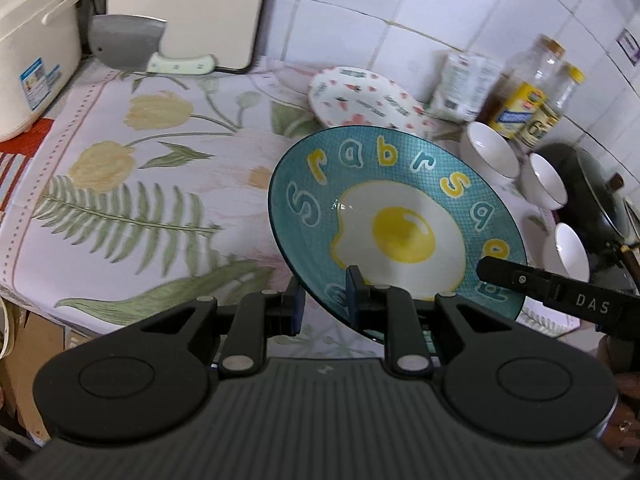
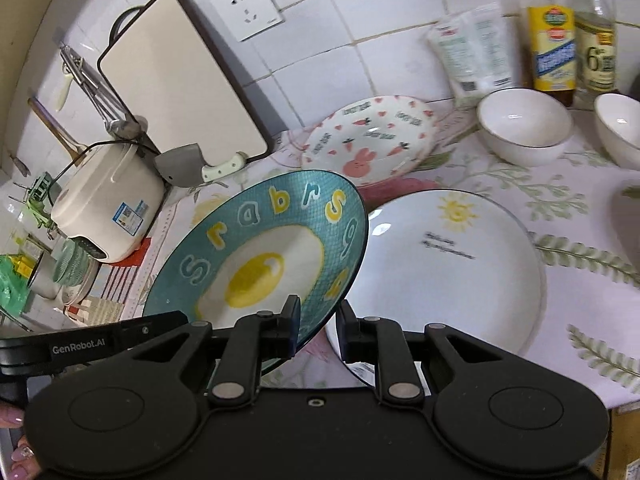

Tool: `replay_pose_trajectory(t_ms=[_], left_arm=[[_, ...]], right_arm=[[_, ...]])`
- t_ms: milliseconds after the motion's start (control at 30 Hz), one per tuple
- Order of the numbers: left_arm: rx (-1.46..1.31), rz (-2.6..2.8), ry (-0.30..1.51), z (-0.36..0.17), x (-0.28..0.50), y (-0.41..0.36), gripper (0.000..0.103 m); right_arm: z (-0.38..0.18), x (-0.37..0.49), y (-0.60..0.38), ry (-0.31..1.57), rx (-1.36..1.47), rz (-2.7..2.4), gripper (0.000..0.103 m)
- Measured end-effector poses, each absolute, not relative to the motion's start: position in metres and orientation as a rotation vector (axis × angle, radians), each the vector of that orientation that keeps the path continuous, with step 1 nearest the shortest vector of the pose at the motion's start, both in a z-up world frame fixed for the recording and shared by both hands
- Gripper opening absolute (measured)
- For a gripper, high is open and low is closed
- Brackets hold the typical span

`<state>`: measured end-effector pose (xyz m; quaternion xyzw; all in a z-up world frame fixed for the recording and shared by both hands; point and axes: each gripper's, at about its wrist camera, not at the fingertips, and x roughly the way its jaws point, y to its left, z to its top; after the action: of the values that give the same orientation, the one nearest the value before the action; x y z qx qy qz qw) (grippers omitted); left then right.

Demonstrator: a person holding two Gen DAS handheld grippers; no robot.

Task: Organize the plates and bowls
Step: 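Carry the blue plate over the white sun plate and lower it on top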

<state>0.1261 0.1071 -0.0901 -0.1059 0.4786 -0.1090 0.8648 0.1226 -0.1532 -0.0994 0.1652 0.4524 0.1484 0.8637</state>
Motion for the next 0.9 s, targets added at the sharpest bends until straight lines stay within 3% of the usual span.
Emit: replay_pose_trajectory(t_ms=[300, 900], left_arm=[[-0.236, -0.282, 1.033, -0.090, 0.115, 0.071, 0.019], [-0.288, -0.289, 1.169, -0.151, 0.150, 0.025, 0.019]], right_arm=[[-0.092, 0.101, -0.192, 0.951, 0.317, 0.278, 0.023], [-0.137, 0.121, -0.232, 1.040, 0.341, 0.169, 0.024]])
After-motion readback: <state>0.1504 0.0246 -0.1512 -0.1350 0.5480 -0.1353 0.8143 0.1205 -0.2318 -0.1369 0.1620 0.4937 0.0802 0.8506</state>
